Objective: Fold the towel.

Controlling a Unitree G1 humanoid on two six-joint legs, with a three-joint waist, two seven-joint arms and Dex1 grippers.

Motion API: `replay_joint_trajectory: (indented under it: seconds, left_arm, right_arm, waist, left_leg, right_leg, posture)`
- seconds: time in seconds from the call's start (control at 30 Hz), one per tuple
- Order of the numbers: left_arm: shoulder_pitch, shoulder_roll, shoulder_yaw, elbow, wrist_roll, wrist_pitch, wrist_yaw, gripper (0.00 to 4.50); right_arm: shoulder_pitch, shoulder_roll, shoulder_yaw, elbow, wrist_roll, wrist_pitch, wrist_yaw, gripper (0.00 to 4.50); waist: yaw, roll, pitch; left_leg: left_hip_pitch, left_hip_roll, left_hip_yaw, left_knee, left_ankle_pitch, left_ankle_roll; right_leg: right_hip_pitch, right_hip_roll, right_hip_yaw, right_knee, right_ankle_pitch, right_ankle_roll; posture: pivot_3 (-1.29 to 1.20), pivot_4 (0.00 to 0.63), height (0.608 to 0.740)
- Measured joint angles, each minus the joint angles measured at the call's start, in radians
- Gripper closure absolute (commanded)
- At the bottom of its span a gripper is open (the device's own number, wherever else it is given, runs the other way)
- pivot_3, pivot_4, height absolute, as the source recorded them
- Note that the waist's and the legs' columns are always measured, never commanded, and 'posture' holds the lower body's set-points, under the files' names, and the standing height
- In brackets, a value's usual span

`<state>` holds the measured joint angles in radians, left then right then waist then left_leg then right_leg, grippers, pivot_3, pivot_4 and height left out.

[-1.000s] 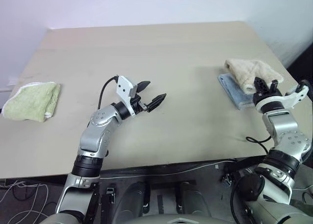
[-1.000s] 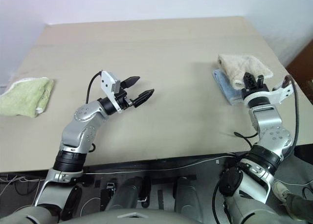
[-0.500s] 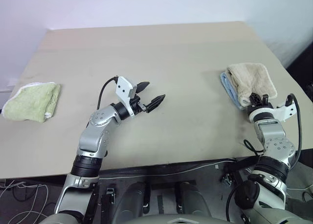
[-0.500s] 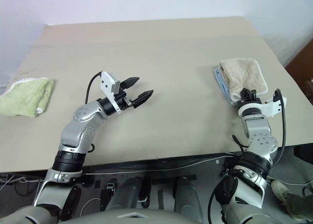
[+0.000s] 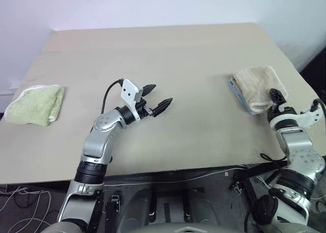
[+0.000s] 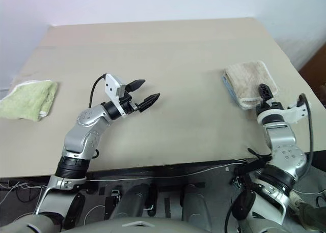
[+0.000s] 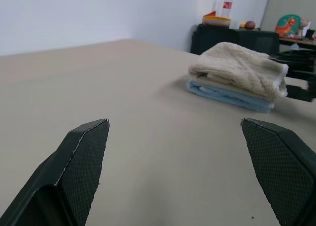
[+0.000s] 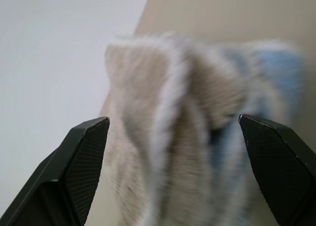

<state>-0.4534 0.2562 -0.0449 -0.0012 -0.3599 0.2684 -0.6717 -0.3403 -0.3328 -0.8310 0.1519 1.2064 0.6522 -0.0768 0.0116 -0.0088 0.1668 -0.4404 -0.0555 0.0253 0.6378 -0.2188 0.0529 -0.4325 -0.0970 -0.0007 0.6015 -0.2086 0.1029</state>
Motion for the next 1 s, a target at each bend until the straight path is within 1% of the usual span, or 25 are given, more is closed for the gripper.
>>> replay_joint_trajectory:
  seconds: [0.17, 0.27, 0.3, 0.33, 0.4, 0.43, 0.47, 0.53, 0.57, 0.7, 0.77, 0.83, 1.0]
  left_arm:
    - [-0.013, 0.000, 0.000, 0.012, 0.000, -0.021, -0.017, 0.00]
    - [-0.015, 0.004, 0.002, 0.018, -0.003, -0.046, -0.046, 0.00]
    - [-0.015, 0.006, 0.004, 0.017, -0.009, -0.056, -0.060, 0.00]
    - [-0.009, 0.015, 0.006, 0.013, -0.021, -0.061, -0.082, 0.00]
    - [0.014, 0.044, 0.005, -0.015, -0.032, -0.059, -0.127, 0.00]
    - [0.027, 0.058, 0.004, -0.031, -0.048, -0.052, -0.151, 0.00]
    - [0.039, 0.067, 0.006, -0.049, -0.067, -0.041, -0.168, 0.00]
    - [0.067, 0.101, 0.012, -0.090, -0.101, -0.014, -0.201, 0.00]
    - [0.086, 0.125, 0.023, -0.112, -0.111, -0.008, -0.211, 0.00]
    - [0.138, 0.174, 0.070, -0.178, -0.135, 0.035, -0.195, 0.00]
    - [0.158, 0.192, 0.082, -0.213, -0.139, 0.045, -0.185, 0.00]
    - [0.183, 0.210, 0.098, -0.241, -0.143, 0.055, -0.172, 0.00]
    - [0.242, 0.247, 0.118, -0.266, -0.145, 0.057, -0.164, 0.00]
  right_arm:
    - [0.139, -0.052, -0.023, -0.077, 0.113, 0.101, 0.008, 0.04]
    - [0.225, -0.127, 0.014, -0.163, 0.125, 0.159, 0.081, 0.04]
    - [0.249, -0.167, 0.046, -0.206, 0.109, 0.173, 0.129, 0.04]
    - [0.276, -0.247, 0.116, -0.274, 0.071, 0.193, 0.207, 0.04]
    - [0.273, -0.372, 0.243, -0.410, -0.009, 0.195, 0.355, 0.04]
    - [0.258, -0.417, 0.302, -0.460, -0.049, 0.187, 0.418, 0.04]
    - [0.237, -0.432, 0.345, -0.483, -0.079, 0.175, 0.465, 0.04]
    - [0.184, -0.443, 0.438, -0.484, -0.153, 0.140, 0.543, 0.04]
    - [0.152, -0.449, 0.499, -0.478, -0.214, 0.109, 0.584, 0.04]
    - [0.033, -0.459, 0.677, -0.432, -0.420, -0.040, 0.745, 0.04]
    - [0.001, -0.445, 0.737, -0.381, -0.494, -0.106, 0.810, 0.04]
    - [-0.040, -0.404, 0.785, -0.298, -0.559, -0.170, 0.867, 0.04]
    - [-0.111, -0.367, 0.863, -0.149, -0.676, -0.276, 0.987, 0.04]
  waist:
    - [-0.005, 0.001, -0.001]
    - [-0.006, 0.005, -0.002]
    - [-0.008, 0.006, -0.002]
    - [-0.012, 0.009, -0.002]
    - [-0.027, 0.010, -0.002]
    - [-0.030, 0.009, -0.002]
    - [-0.027, 0.008, -0.002]
    - [-0.024, 0.007, -0.002]
    - [-0.023, 0.007, -0.002]
    - [-0.016, 0.007, -0.002]
    - [-0.010, 0.007, -0.002]
    - [-0.008, 0.007, -0.002]
    - [-0.001, 0.007, -0.002]
  left_leg:
    - [0.000, 0.000, 0.000, 0.000, 0.000, 0.000]
    - [0.000, 0.000, 0.000, 0.001, 0.000, 0.001]
    - [0.000, 0.000, 0.000, 0.002, 0.000, 0.001]
    - [0.000, 0.000, 0.001, 0.003, -0.001, 0.001]
    - [0.000, 0.002, 0.001, 0.006, -0.001, 0.002]
    - [0.001, 0.003, 0.001, 0.007, -0.001, 0.002]
    - [0.001, 0.003, -0.001, 0.008, -0.001, 0.002]
    - [0.001, 0.003, -0.001, 0.009, -0.001, 0.002]
    - [0.001, 0.003, -0.001, 0.010, -0.001, 0.002]
    - [-0.001, 0.003, -0.001, 0.010, -0.004, 0.002]
    - [-0.002, 0.003, -0.001, 0.009, -0.005, 0.003]
    - [-0.002, 0.002, 0.000, 0.009, -0.005, 0.003]
    - [-0.002, 0.002, 0.000, 0.008, -0.005, 0.002]
  right_leg:
    - [0.000, 0.000, 0.000, 0.000, 0.000, -0.001]
    - [0.000, 0.000, 0.001, 0.000, -0.002, -0.003]
    - [0.000, 0.000, 0.000, 0.000, -0.002, -0.003]
    - [0.000, 0.000, 0.001, 0.000, -0.002, -0.003]
    - [0.002, 0.002, 0.000, 0.000, -0.002, -0.003]
    - [0.004, 0.002, 0.000, 0.000, -0.002, -0.004]
    - [0.005, 0.002, -0.002, -0.001, -0.003, -0.004]
    - [0.006, 0.002, -0.002, -0.002, -0.003, -0.004]
    - [0.006, 0.001, -0.002, -0.002, -0.003, -0.004]
    - [0.006, 0.001, -0.002, -0.005, -0.002, -0.004]
    - [0.005, 0.000, -0.002, -0.006, -0.002, -0.004]
    - [0.004, 0.000, -0.001, -0.006, -0.002, -0.004]
    - [0.003, 0.000, -0.001, -0.006, -0.002, -0.004]
  posture:
    - [0.00, 0.150, 0.740]
    - [0.00, 0.150, 0.740]
    - [0.00, 0.150, 0.740]
    - [0.00, 0.150, 0.740]
    - [0.00, 0.150, 0.740]
    - [0.00, 0.150, 0.740]
    - [0.00, 0.150, 0.740]
    - [0.00, 0.150, 0.740]
    - [0.00, 0.150, 0.740]
    - [0.00, 0.150, 0.740]
    - [0.00, 0.150, 0.740]
    - [0.00, 0.150, 0.740]
    - [0.00, 0.150, 0.740]
